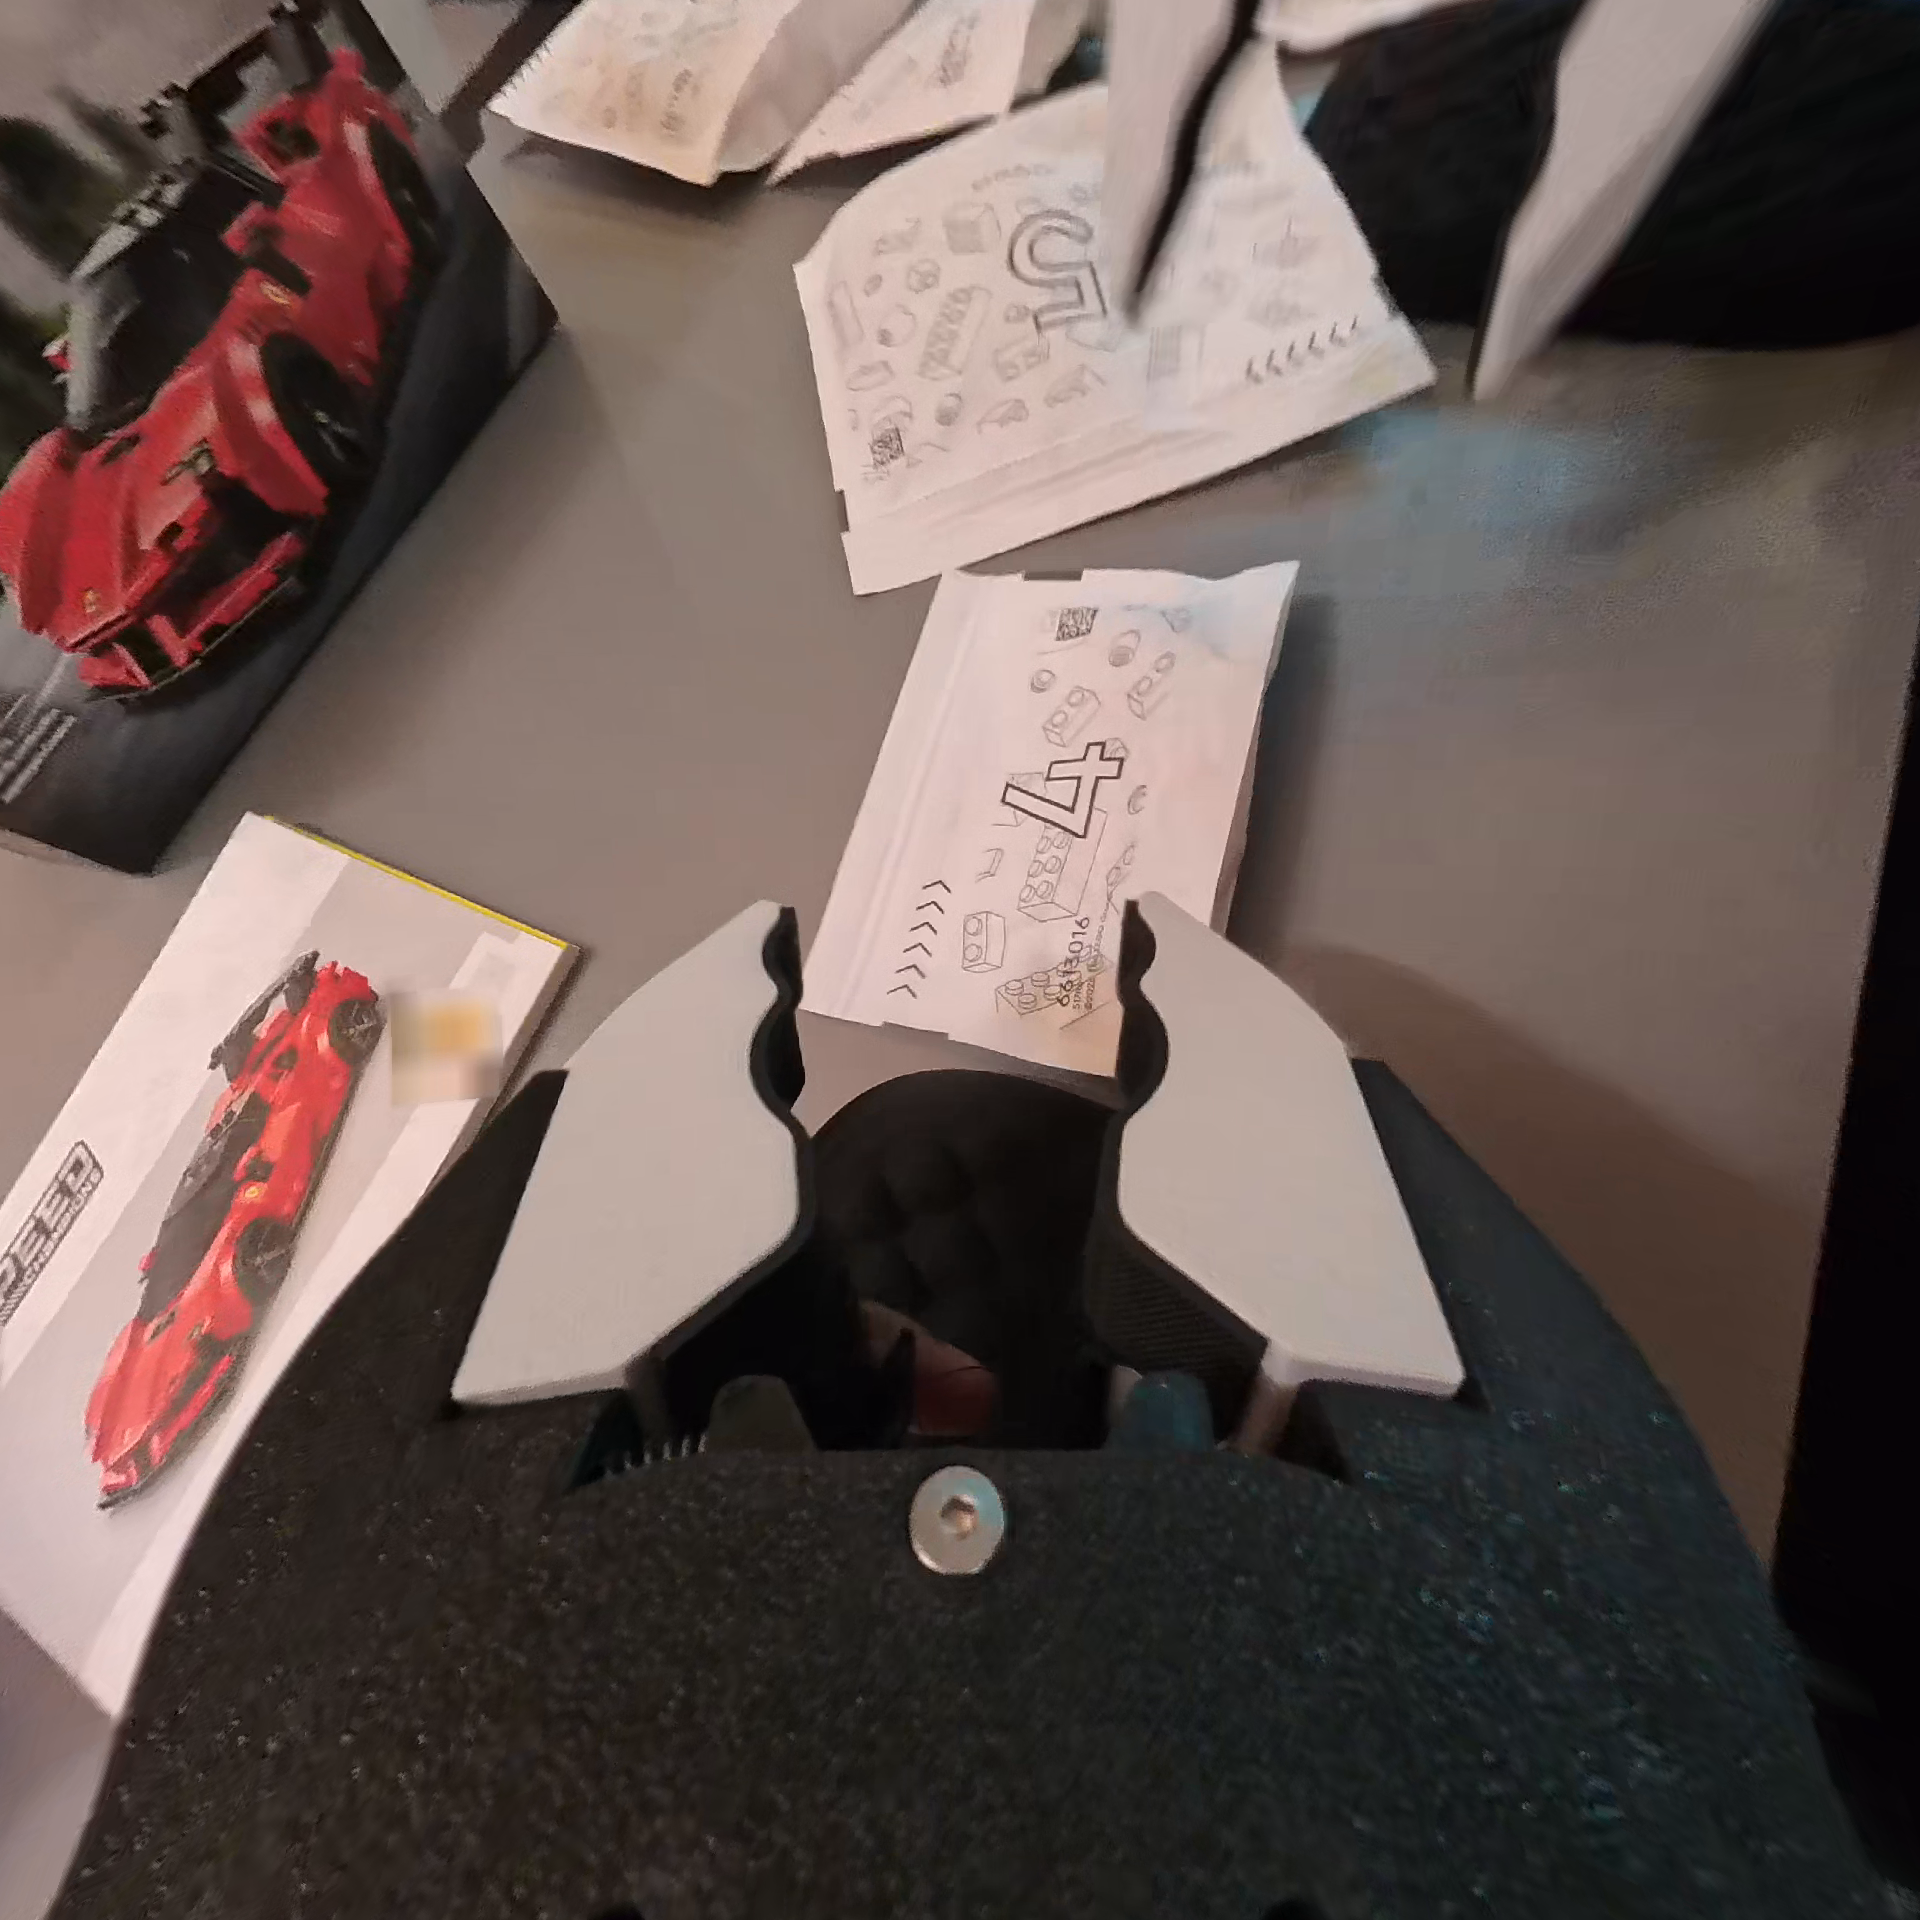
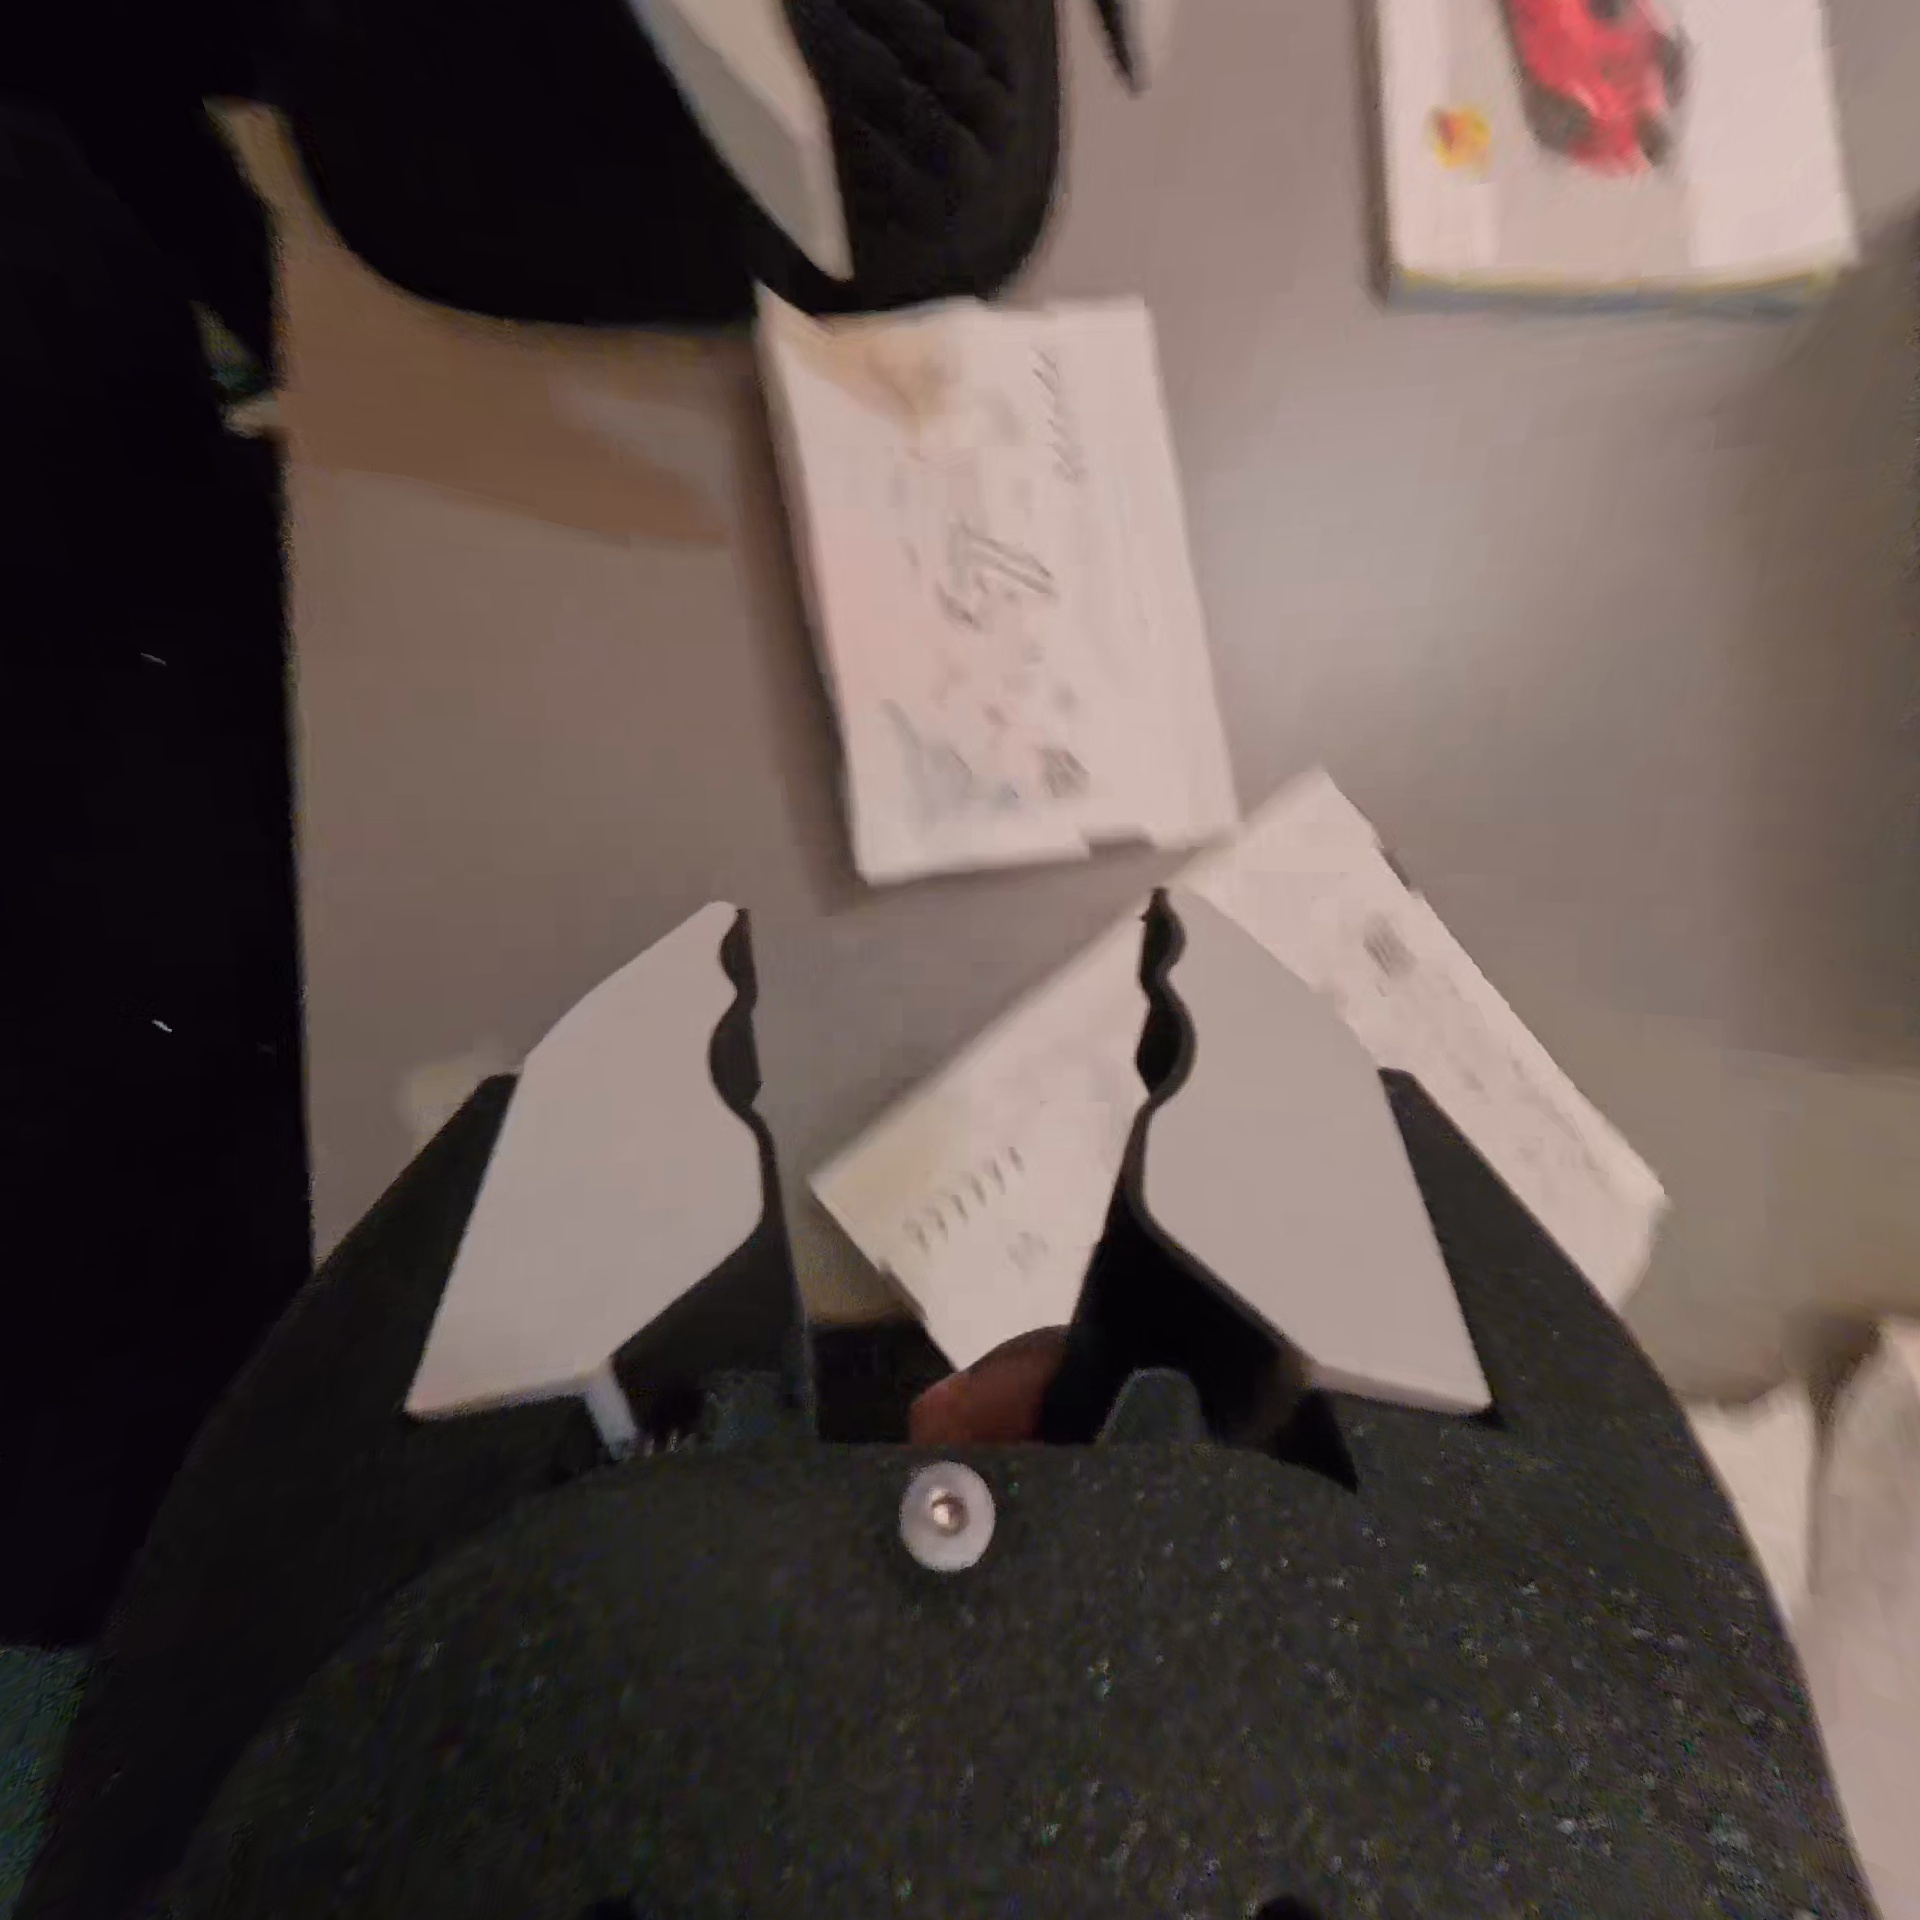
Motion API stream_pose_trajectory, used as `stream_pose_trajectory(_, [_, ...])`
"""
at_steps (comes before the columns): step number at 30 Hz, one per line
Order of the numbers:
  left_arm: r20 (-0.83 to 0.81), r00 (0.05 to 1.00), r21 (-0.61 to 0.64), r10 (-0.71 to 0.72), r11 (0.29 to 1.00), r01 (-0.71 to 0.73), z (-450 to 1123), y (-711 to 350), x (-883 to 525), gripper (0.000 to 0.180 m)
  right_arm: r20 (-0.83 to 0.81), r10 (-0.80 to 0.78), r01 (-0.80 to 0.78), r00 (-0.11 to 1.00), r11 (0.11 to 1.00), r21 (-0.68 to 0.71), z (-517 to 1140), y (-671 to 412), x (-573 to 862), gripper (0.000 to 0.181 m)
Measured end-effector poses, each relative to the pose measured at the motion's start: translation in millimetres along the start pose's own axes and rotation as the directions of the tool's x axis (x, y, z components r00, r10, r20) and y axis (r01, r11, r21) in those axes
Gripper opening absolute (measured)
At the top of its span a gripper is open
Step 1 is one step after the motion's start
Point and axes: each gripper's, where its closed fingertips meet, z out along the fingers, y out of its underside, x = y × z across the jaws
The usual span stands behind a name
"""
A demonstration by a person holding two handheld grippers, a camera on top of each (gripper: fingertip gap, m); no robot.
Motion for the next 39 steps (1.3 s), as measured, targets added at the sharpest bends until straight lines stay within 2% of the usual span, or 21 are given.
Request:
stream_pose_trajectory(2, [0.008,0.999,-0.041,0.035,0.999,-0.035,7,4,3,0.06,-0.092,0.084,-0.092,0.992,0.992,-0.084,-17,31,28,0.089])
stream_pose_trajectory(4, [-0.028,0.999,-0.046,0.045,0.998,-0.046,14,3,10,0.059,-0.153,0.159,-0.18,0.975,0.974,-0.134,-30,60,47,0.093])
stream_pose_trajectory(7, [-0.085,0.995,-0.032,0.048,0.998,-0.051,20,-4,18,0.057,-0.138,0.255,-0.275,0.957,0.949,-0.154,-36,93,59,0.095])
stream_pose_trajectory(9, [-0.117,0.991,-0.026,0.067,0.997,-0.071,25,-14,18,0.055,-0.079,0.24,-0.251,0.968,0.95,-0.185,-35,108,55,0.1])
stream_pose_trajectory(13, [-0.249,0.968,-0.074,0.035,0.996,-0.055,49,-37,15,0.047,-0.084,0.147,-0.165,0.986,0.943,-0.29,-31,135,59,0.103])
stream_pose_trajectory(17, [-0.435,0.9,-0.17,-0.017,0.983,-0.064,93,-59,22,0.034,-0.058,0.194,-0.202,0.979,0.938,-0.283,-29,133,56,0.091])
stream_pose_trajectory(21, [-0.432,0.898,-0.351,-0.076,0.932,-0.09,142,-56,0,0.026,-0.096,0.222,-0.241,0.97,0.927,-0.287,-33,134,57,0.07])
stream_pose_trajectory(23, [-0.4,0.915,-0.402,-0.048,0.907,-0.128,161,-50,-13,0.023,-0.112,0.25,-0.272,0.962,0.924,-0.27,-35,132,57,0.055])
stream_pose_trajectory(24, [-0.383,0.923,-0.395,-0.025,0.908,-0.139,169,-53,-19,0.019,-0.097,0.271,-0.287,0.958,0.924,-0.252,-35,129,54,0.052])
stream_pose_trajectory(27, [-0.315,0.949,-0.385,0.023,0.911,-0.15,189,-62,-42,0.025,-0.049,0.306,-0.309,0.951,0.926,-0.218,-35,123,44,0.048])
stream_pose_trajectory(30, [-0.251,0.965,-0.316,0.079,0.935,-0.159,211,-77,-60,0.027,0.062,0.336,-0.324,0.94,0.935,-0.144,-27,101,26,0.05])
stream_pose_trajectory(32, [-0.176,0.977,-0.248,0.122,0.955,-0.164,220,-90,-74,0.026,0.132,0.283,-0.266,0.95,0.955,-0.131,-23,91,13,0.049])
stream_pose_trajectory(34, [-0.141,0.982,-0.197,0.125,0.969,-0.151,213,-99,-81,0.026,0.081,0.225,-0.207,0.971,0.961,-0.185,-27,97,19,0.053])
stream_pose_trajectory(36, [-0.154,0.98,-0.148,0.125,0.978,-0.148,189,-104,-81,0.026,0.059,0.131,-0.12,0.99,0.98,-0.156,-38,94,27,0.053])
stream_pose_trajectory(39, [-0.201,0.972,-0.163,0.119,0.975,-0.153,140,-88,-71,0.027,-0.069,-0.055,0.05,0.996,0.996,-0.074,-50,82,53,0.07])
